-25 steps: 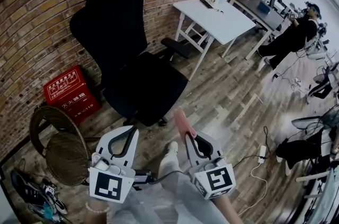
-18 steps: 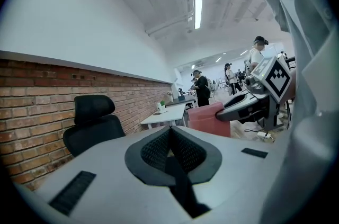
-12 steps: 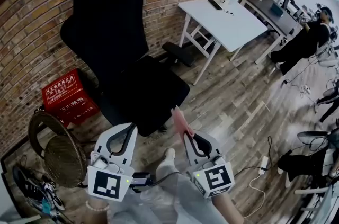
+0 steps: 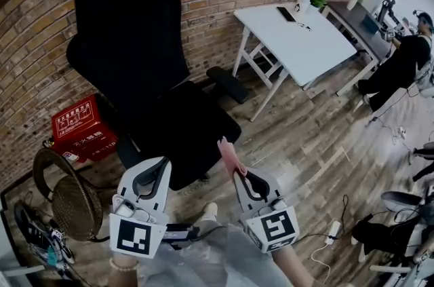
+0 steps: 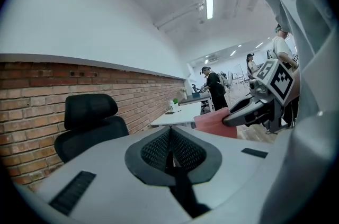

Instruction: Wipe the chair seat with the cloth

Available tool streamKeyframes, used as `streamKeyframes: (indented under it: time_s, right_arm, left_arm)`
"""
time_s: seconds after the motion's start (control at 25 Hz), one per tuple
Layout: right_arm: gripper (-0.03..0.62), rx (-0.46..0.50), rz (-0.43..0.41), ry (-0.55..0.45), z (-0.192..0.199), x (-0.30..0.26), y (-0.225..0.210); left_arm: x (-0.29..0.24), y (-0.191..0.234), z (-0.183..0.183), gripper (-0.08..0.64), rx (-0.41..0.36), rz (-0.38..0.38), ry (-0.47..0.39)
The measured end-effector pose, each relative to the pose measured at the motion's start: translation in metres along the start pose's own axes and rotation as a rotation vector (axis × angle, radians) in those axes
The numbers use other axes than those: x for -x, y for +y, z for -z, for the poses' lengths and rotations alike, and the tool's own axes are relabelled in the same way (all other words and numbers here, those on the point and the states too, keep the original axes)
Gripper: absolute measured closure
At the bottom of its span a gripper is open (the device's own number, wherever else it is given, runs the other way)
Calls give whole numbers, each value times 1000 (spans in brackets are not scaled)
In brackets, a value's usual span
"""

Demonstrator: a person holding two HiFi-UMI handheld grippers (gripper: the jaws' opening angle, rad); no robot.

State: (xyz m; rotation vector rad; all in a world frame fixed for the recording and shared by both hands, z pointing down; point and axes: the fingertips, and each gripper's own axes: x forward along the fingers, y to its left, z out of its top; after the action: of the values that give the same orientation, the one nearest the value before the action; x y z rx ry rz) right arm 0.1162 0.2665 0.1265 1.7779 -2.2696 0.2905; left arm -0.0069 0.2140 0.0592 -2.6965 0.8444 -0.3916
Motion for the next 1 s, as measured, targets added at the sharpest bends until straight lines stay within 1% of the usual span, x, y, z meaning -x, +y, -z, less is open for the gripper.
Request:
streamKeyframes:
  time_s: [0.16, 0.36, 0.52, 0.72, 0.88, 1.0]
  right_arm:
    - [537, 8, -38, 3, 7, -16, -29]
    - [537, 3, -74, 35, 18, -36, -51]
    - [537, -3, -109, 47, 27, -56, -58]
    - [537, -7, -106, 93, 38, -82, -67]
    - [537, 12, -107, 119, 38, -106, -69]
    - [537, 16, -120, 126, 48, -127, -65]
  left_arm:
    - [-28, -1, 2, 541, 3, -30, 28]
    - [-53, 1, 8, 541, -5, -48, 64]
    - [-66, 10, 19, 541, -14, -76, 104]
    - [-82, 27, 36, 541, -13, -85, 114]
    - [-93, 47, 54, 541, 21, -101, 110]
    - [-102, 64, 70, 541, 36, -88, 119]
